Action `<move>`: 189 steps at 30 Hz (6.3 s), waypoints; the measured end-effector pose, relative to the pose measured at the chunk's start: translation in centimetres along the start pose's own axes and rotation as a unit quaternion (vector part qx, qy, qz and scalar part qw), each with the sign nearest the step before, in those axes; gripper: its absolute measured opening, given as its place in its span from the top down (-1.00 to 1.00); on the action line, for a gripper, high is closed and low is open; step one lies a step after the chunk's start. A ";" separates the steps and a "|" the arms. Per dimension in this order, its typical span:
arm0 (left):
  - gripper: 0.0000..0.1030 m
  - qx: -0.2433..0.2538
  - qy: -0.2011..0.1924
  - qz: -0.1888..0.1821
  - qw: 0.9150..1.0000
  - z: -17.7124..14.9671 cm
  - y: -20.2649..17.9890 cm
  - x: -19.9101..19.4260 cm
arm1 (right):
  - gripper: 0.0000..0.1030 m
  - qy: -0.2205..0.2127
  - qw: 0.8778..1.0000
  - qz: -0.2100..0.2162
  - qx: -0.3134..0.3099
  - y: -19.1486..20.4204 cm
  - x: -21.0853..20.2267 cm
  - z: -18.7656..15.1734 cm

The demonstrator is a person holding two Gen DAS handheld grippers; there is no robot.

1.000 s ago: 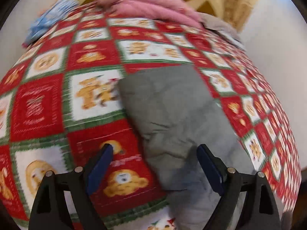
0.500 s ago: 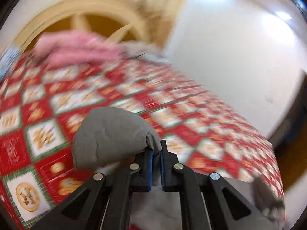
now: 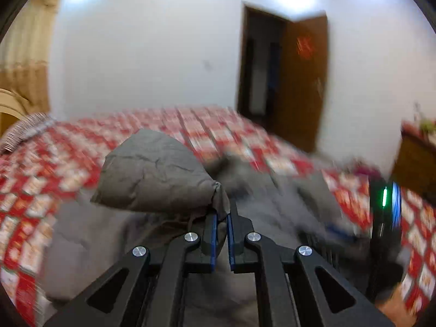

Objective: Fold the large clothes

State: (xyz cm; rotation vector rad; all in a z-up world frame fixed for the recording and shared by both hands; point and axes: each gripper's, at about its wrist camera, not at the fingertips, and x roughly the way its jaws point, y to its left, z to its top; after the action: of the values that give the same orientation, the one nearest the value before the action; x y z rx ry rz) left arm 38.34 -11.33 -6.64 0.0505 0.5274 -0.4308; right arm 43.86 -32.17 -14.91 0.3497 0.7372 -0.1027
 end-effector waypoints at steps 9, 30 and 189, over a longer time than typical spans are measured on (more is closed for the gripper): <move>0.11 0.040 0.109 -0.041 0.992 -4.0 -1.3 -0.2 | -0.59 0.001 1.000 0.011 0.005 -0.2 0.0 -0.1; -0.57 -0.182 0.089 0.141 0.969 0.0 17.8 -1.2 | 0.36 0.043 0.993 0.082 -0.069 8.3 -4.4 2.5; -0.64 -0.179 0.097 -0.033 0.979 -19.1 16.5 -32.5 | -0.76 -0.012 0.981 -0.001 -0.195 3.3 -36.3 -18.2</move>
State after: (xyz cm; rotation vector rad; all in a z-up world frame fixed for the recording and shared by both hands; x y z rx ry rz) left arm 10.72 19.15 -8.02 -0.2751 0.7937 -0.3925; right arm 6.13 -23.86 -2.01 -0.0264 0.7160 0.0362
